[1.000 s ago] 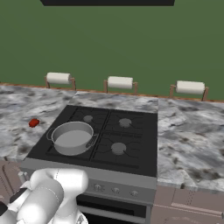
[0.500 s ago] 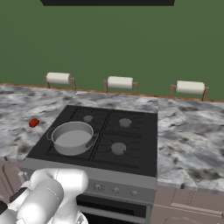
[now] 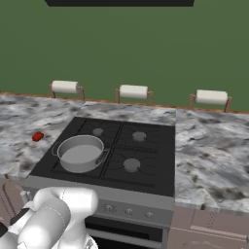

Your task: Turn on the burner for the pot on the stove. Wait thirty seconds for the pot to heat up. Then add the bell pepper to the pot.

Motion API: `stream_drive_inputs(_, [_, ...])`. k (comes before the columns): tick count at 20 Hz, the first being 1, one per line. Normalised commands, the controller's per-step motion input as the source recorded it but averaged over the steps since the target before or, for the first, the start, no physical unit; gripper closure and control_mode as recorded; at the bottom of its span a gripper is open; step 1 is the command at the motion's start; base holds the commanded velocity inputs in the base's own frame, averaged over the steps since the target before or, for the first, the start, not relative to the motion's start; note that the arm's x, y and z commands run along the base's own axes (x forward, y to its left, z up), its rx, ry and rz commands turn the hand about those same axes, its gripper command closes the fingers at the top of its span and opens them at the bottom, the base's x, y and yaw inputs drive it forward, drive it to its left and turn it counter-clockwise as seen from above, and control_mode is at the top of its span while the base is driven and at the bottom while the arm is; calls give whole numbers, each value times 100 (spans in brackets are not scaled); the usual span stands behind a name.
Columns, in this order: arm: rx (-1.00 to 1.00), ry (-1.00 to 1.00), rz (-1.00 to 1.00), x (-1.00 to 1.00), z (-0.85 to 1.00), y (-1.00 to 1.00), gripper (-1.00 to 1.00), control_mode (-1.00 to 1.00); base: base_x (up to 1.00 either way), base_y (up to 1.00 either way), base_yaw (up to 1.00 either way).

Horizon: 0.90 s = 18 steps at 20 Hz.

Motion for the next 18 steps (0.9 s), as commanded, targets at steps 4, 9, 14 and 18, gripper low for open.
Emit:
stream_drive_inputs(4, [0, 0, 0, 0, 0, 0, 100, -100, 0, 0, 0])
stream_drive_inputs(9, [0, 0, 11, 0, 0, 0, 100, -100, 0, 0, 0])
stream_drive_inputs(14, [-5, 0, 26, 0, -12, 0, 100, -100, 0, 0, 0])
stream_drive_inputs(18, [-10, 0, 34, 0, -32, 0, 100, -100, 0, 0, 0])
